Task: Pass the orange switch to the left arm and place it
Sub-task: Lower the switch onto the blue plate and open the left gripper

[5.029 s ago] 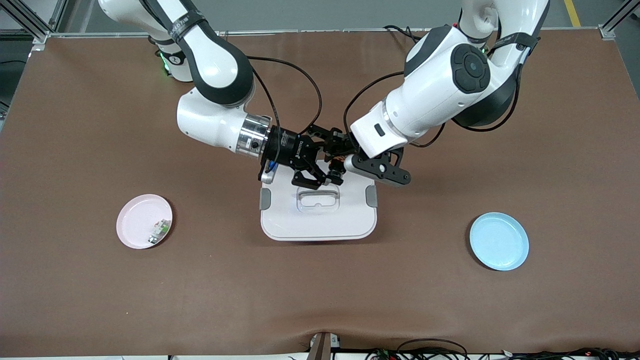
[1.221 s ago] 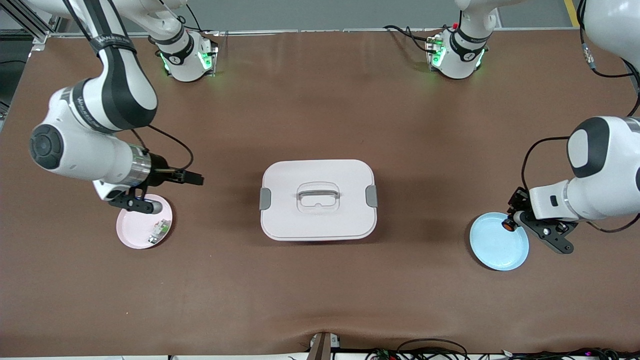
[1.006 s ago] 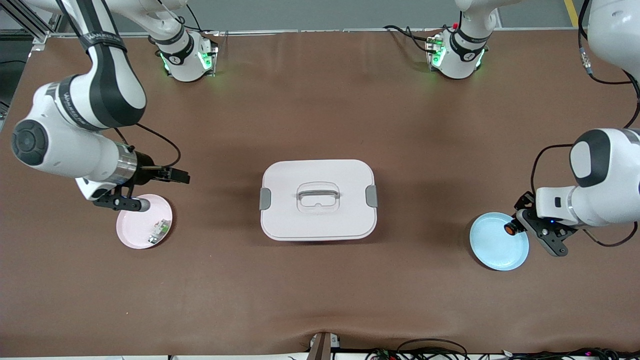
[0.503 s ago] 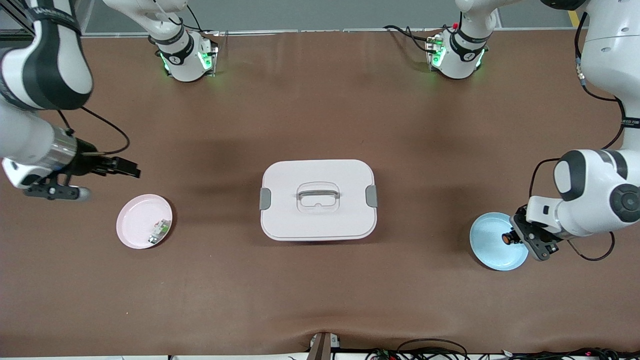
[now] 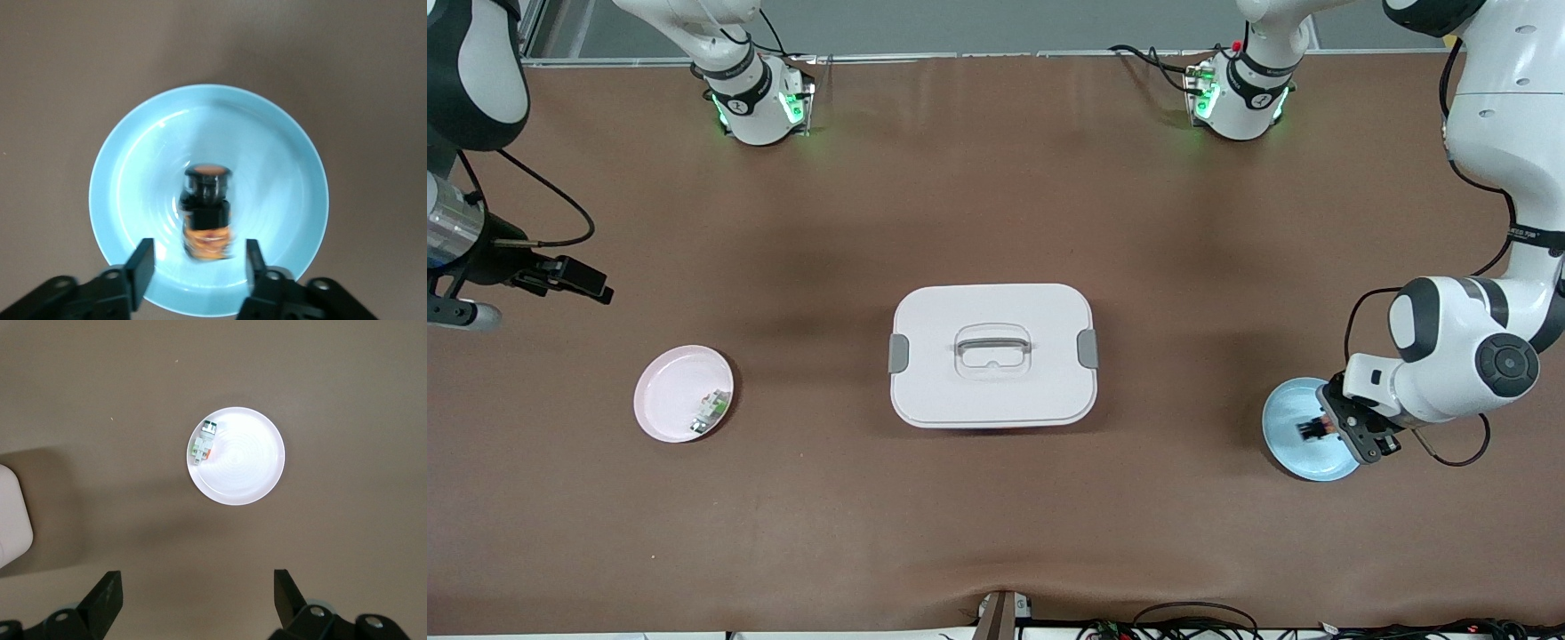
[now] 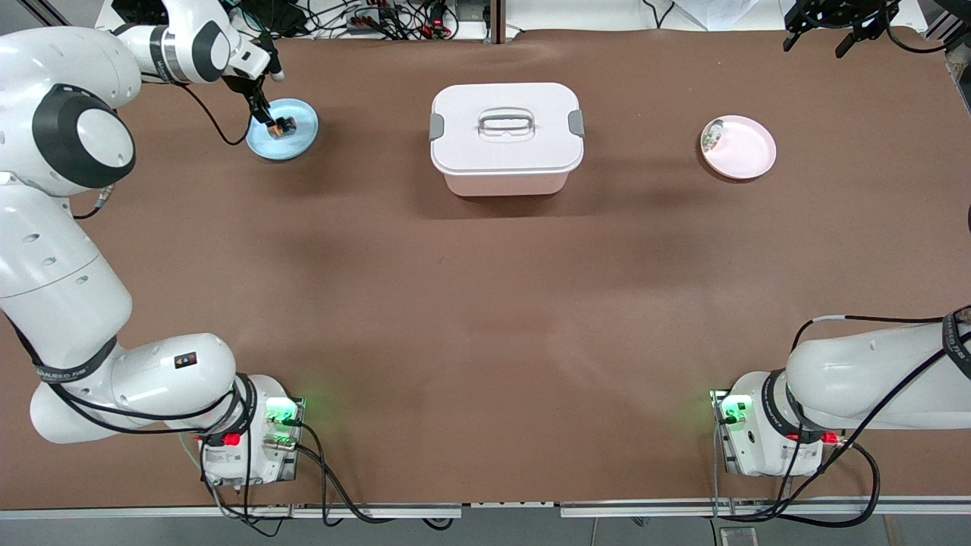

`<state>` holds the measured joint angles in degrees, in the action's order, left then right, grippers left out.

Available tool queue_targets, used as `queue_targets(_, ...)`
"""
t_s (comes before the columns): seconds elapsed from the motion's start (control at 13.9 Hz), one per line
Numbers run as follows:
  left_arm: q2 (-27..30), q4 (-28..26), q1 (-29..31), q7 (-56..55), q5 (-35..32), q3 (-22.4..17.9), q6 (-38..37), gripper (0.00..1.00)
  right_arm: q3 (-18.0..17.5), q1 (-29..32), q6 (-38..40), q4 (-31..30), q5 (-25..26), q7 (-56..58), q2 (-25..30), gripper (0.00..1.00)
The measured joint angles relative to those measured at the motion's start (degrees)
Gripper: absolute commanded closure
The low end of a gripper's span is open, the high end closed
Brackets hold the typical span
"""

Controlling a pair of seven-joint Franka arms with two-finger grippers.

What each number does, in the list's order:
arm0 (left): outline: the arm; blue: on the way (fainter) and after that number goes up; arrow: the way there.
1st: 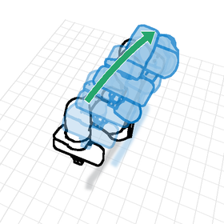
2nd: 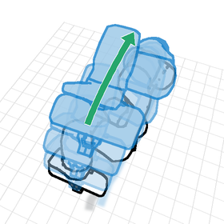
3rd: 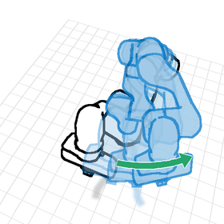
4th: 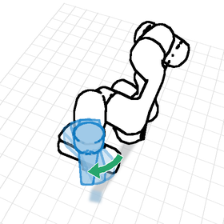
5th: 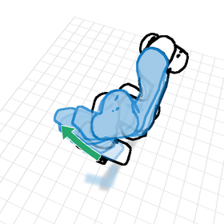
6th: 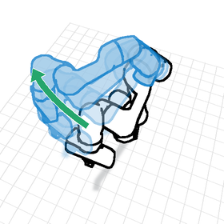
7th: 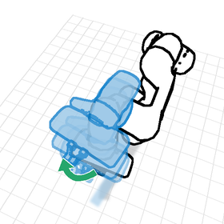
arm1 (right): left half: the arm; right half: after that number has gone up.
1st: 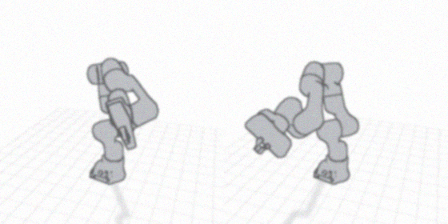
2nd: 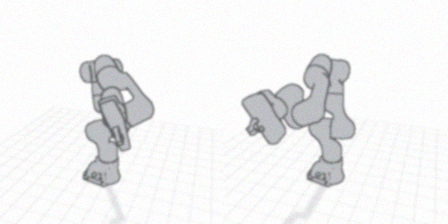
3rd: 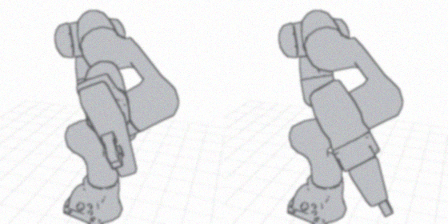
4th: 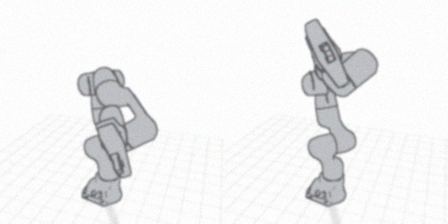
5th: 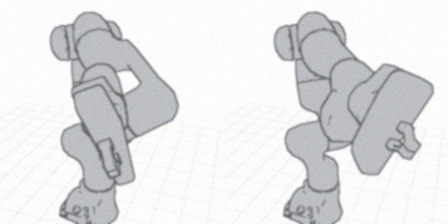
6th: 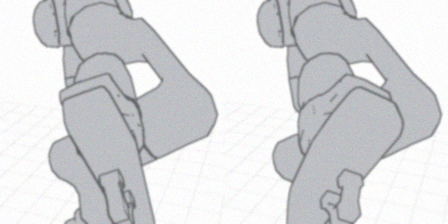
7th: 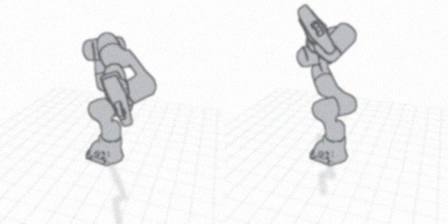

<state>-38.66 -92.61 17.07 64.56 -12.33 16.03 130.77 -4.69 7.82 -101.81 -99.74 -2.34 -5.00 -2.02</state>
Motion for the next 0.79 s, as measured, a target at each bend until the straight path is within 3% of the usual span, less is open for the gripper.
queue_targets(0.5,1.37,0.47,0.28,0.98,0.00,0.51,0.23,0.00,-0.09,0.00,6.66,1.59,0.02,-0.04,4.38,0.00)
queue_targets(0.79,5.09,3.19,0.27,0.54,1.06,0.68,-6.70,0.00,-0.15,0.00,6.12,-6.05,0.02,-0.05,12.36,0.00)
